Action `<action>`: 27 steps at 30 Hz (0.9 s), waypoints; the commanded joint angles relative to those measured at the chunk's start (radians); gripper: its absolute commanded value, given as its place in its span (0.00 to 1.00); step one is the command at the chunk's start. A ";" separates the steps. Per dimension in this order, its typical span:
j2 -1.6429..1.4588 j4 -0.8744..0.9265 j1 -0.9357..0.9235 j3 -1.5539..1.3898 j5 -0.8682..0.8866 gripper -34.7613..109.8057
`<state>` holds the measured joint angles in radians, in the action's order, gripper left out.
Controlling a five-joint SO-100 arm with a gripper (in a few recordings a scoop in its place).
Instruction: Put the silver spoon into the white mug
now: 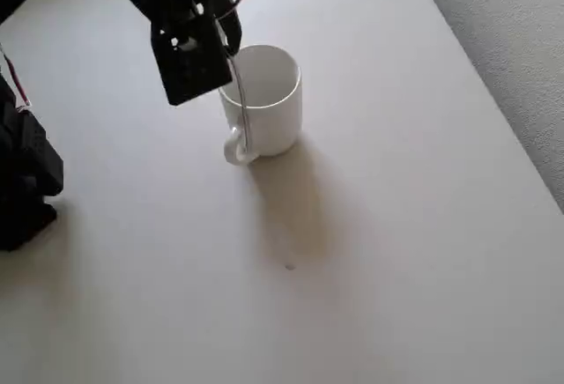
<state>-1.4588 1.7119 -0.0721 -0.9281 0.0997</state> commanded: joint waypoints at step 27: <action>0.265 -0.074 0.003 -0.003 -0.002 0.23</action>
